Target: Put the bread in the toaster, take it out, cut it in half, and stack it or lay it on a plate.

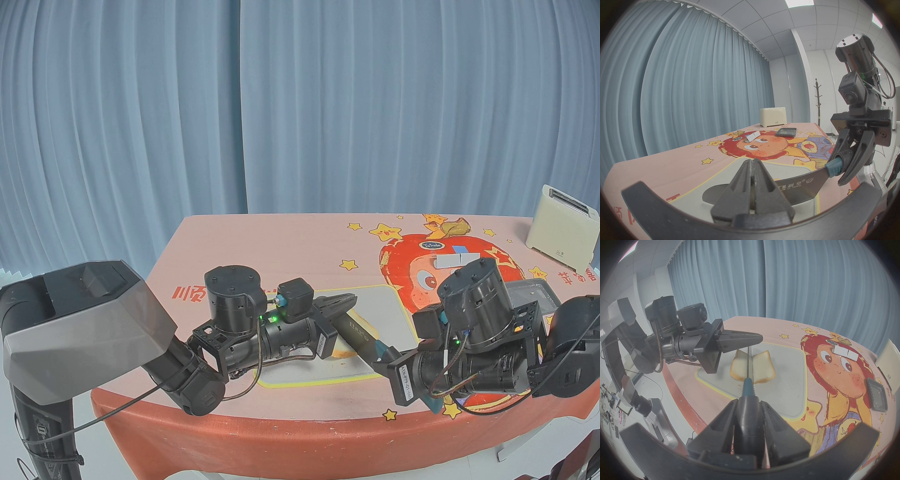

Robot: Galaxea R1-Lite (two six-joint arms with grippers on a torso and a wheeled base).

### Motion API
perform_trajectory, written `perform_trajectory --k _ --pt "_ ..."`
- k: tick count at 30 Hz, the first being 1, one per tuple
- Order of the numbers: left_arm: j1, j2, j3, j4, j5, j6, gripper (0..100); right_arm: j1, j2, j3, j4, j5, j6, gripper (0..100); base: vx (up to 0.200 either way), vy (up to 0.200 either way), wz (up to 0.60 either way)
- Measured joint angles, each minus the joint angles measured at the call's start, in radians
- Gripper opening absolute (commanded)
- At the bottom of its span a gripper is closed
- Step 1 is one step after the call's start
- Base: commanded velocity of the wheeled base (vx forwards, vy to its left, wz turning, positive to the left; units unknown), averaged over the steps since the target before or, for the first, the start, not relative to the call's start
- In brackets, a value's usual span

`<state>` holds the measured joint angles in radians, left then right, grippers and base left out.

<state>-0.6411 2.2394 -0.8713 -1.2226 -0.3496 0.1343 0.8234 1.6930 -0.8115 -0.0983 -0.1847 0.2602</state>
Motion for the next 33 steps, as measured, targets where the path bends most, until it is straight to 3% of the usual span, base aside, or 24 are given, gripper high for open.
perform_trajectory --k 13,18,24,33 --pt "0.000 -0.005 -0.032 0.033 0.000 -0.011 0 -0.001 -0.003 0.001 0.000 -0.003 0.000 0 0.000 0.000 0.00" --pt "0.002 -0.023 -0.057 0.042 0.026 -0.015 0 0.000 -0.006 0.001 0.001 -0.004 0.001 0 0.000 0.000 0.00" --pt "0.010 -0.044 -0.096 0.046 0.032 -0.037 0 0.003 -0.008 0.002 0.000 -0.005 0.001 0 0.000 0.000 0.00" --pt "0.040 -0.051 -0.116 0.053 0.039 -0.037 0 0.006 -0.009 0.006 -0.001 -0.007 0.000 0 0.000 0.000 0.00"
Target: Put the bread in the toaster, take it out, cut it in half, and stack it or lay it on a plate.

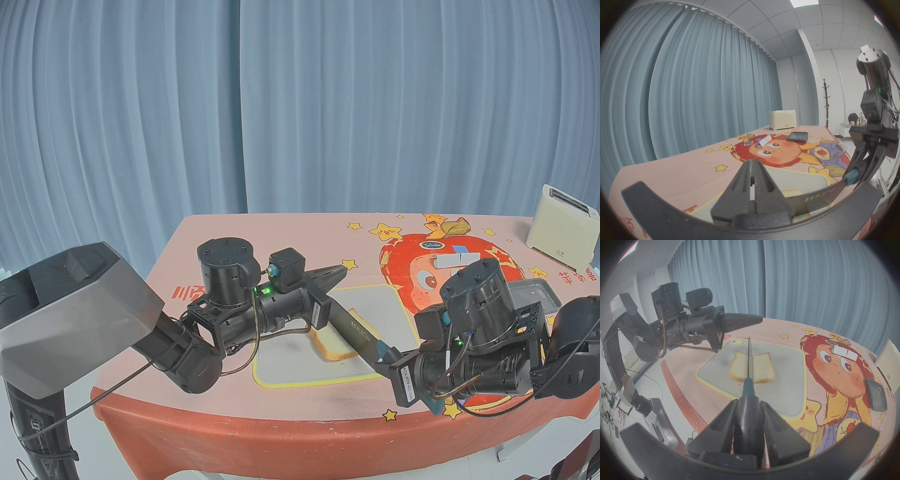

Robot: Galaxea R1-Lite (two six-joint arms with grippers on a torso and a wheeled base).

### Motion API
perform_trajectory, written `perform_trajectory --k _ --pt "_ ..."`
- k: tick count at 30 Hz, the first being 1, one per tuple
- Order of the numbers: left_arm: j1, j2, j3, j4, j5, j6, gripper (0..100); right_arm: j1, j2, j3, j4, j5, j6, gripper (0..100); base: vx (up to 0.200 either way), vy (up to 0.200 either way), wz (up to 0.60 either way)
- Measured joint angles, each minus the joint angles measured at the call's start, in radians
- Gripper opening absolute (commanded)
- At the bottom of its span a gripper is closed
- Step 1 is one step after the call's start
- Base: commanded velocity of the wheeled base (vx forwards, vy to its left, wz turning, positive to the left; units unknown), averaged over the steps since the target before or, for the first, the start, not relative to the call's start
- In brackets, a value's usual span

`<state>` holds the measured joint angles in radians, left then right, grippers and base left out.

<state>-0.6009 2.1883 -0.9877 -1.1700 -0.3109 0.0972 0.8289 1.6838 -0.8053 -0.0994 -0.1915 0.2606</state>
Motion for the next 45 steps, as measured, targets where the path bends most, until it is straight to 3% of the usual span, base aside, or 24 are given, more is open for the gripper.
perform_trajectory --k 45 --pt "-0.004 0.088 0.033 -0.015 -0.001 0.020 0 -0.001 0.006 0.019 -0.009 -0.001 0.006 0 0.000 0.000 0.00"
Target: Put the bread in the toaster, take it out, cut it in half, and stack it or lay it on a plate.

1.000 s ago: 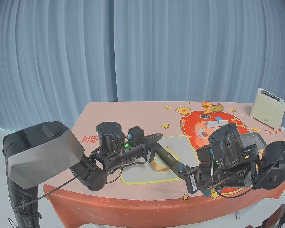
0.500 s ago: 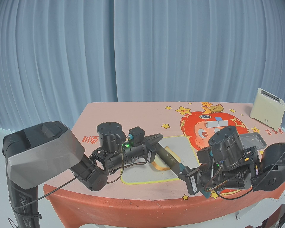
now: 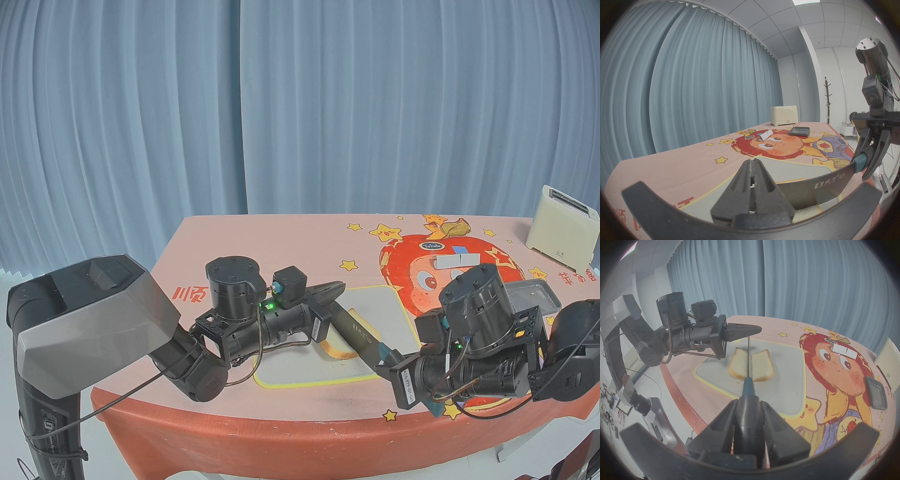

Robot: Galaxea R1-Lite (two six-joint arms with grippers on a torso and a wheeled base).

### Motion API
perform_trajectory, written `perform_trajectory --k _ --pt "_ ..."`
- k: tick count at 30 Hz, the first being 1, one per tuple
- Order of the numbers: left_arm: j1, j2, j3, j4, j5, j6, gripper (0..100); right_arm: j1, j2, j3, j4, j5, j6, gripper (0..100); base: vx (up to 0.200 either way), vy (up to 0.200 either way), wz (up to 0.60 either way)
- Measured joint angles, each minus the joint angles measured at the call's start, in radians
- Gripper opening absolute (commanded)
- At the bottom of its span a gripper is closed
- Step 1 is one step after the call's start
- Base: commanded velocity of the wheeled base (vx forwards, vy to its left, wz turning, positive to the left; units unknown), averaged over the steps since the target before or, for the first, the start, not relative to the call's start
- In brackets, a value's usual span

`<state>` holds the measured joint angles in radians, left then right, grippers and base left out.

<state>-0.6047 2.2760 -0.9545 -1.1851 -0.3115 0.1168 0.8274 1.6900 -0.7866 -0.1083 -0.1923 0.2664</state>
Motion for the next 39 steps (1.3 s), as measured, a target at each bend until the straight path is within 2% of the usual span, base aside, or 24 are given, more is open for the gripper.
perform_trajectory --k 18,29,39 --pt "0.000 -0.039 -0.013 0.028 0.003 -0.004 0 -0.003 0.009 -0.004 -0.004 0.000 0.000 0 0.000 0.000 0.00" --pt "0.007 -0.027 0.029 -0.024 0.006 -0.003 0 -0.008 0.012 -0.018 -0.004 0.000 0.000 0 0.000 0.000 0.00" --pt "-0.003 -0.063 0.003 0.030 0.002 -0.006 0 -0.008 0.028 -0.013 -0.011 -0.003 -0.002 0 0.000 0.000 0.00"
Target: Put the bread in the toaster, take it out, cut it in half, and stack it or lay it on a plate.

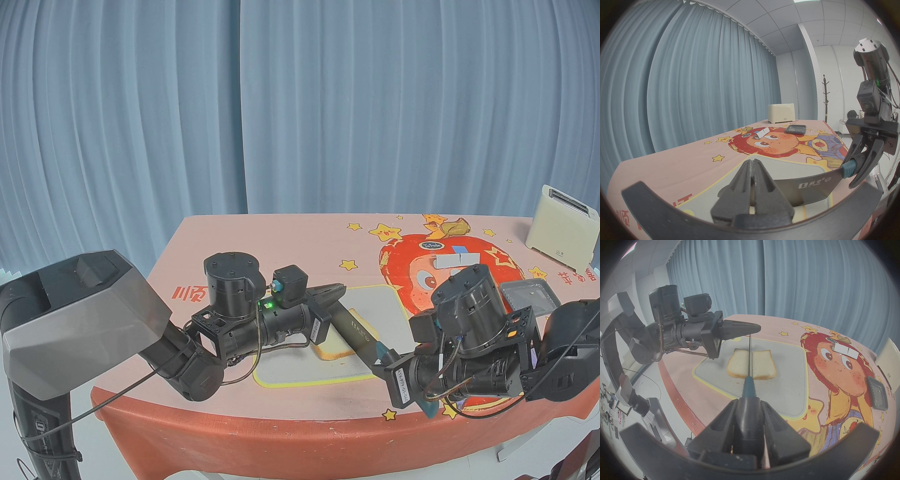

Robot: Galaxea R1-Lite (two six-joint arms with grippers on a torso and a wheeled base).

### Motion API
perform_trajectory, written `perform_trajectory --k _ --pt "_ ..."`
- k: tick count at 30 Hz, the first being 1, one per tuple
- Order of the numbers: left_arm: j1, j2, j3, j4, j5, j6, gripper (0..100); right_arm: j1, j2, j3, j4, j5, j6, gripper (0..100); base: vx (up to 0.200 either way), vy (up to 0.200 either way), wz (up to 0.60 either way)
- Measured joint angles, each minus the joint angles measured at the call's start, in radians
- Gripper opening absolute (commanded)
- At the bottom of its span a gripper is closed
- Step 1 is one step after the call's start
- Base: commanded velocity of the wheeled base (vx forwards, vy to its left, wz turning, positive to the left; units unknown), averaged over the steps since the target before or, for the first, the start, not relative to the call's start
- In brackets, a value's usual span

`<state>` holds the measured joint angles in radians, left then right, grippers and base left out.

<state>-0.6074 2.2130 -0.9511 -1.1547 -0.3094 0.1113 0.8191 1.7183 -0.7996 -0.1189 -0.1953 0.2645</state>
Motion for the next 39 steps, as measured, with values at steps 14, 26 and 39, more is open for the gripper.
perform_trajectory --k 14,26,39 --pt "0.009 0.020 0.038 -0.026 0.004 0.004 0 0.001 -0.012 -0.016 0.005 -0.001 -0.002 0 0.000 0.000 0.00" --pt "0.003 0.007 0.003 0.000 0.002 0.003 0 0.000 -0.003 -0.013 0.002 -0.001 -0.002 0 0.000 0.000 0.00" --pt "0.026 -0.119 0.029 0.001 0.047 0.000 0 0.000 -0.035 -0.018 0.000 0.000 -0.003 0 0.000 0.000 0.00"
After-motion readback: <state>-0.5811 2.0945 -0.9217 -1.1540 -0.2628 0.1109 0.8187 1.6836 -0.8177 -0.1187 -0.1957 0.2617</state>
